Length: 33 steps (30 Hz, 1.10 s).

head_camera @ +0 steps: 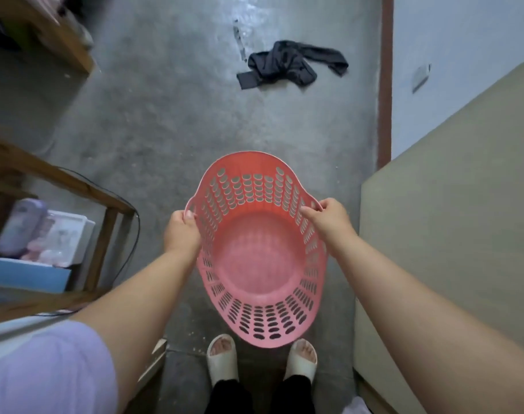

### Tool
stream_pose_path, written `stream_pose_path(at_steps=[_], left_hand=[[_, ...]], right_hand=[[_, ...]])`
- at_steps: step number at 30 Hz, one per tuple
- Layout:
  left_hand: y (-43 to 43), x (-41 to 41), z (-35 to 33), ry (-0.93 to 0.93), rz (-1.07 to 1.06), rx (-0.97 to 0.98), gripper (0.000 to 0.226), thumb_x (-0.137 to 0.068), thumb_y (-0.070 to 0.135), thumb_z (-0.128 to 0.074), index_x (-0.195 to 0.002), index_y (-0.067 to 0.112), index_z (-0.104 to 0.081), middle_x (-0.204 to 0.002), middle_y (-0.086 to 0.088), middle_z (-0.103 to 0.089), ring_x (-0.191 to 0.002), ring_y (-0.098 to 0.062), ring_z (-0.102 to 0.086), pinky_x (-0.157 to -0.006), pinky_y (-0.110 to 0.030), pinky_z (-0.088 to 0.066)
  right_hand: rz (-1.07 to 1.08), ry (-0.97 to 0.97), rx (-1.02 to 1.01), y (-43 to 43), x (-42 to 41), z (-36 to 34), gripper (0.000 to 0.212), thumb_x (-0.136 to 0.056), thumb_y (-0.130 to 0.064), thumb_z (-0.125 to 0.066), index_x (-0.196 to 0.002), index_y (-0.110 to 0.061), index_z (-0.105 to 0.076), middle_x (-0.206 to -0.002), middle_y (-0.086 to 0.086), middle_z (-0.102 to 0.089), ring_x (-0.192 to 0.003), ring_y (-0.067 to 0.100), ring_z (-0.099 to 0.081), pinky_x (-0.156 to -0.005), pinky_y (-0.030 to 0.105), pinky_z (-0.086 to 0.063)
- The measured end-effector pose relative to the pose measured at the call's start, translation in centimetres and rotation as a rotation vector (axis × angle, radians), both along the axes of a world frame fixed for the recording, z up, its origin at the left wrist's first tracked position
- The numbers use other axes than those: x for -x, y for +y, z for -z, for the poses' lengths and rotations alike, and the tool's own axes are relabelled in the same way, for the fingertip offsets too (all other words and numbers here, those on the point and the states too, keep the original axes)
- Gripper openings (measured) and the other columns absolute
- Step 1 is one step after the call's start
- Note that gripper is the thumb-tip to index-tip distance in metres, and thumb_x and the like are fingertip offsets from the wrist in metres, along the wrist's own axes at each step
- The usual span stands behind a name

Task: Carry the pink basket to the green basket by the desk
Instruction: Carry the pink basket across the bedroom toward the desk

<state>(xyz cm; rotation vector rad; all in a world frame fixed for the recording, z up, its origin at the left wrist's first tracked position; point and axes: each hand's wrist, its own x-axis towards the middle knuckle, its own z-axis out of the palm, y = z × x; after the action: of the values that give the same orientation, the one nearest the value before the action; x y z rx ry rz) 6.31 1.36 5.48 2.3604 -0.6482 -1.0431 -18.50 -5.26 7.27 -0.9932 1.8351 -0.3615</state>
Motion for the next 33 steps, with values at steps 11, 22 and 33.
stream_pose_path(at_steps=[11,22,33], left_hand=[[-6.5,-9.2,-21.7,-0.079,0.008,0.222,0.039,-0.100,0.033,-0.028,-0.105,0.007,-0.056,-0.110,-0.022,-0.065,-0.101,-0.038,-0.061,-0.089,-0.044,-0.049],[-18.5,-12.8,-34.8,-0.138,-0.068,0.370,0.041,-0.097,0.034,-0.034,-0.101,0.006,-0.064,-0.113,-0.026,-0.066,-0.104,-0.045,-0.062,-0.093,-0.052,-0.051],[-36.1,-12.8,-39.3,-0.114,-0.264,0.336,0.046,-0.098,0.036,-0.032,-0.108,0.003,-0.064,-0.112,-0.024,-0.065,-0.090,-0.040,-0.064,-0.083,-0.047,-0.056]], right_hand=[[-0.047,0.002,0.229,-8.4,-8.5,-24.2,0.021,-0.083,-0.025,-0.064,-0.093,-0.007,-0.056,-0.100,0.018,-0.070,-0.092,0.036,-0.069,-0.086,0.052,-0.056],[-0.171,0.013,0.415,-21.1,-11.3,-36.6,0.021,-0.082,-0.021,-0.063,-0.070,-0.011,-0.050,-0.090,0.020,-0.070,-0.079,0.033,-0.068,-0.063,0.036,-0.048],[-0.338,-0.075,0.374,-43.6,-13.7,-40.7,0.020,-0.083,-0.016,-0.065,-0.069,-0.007,-0.054,-0.080,0.015,-0.070,-0.067,0.026,-0.065,-0.060,0.035,-0.049]])
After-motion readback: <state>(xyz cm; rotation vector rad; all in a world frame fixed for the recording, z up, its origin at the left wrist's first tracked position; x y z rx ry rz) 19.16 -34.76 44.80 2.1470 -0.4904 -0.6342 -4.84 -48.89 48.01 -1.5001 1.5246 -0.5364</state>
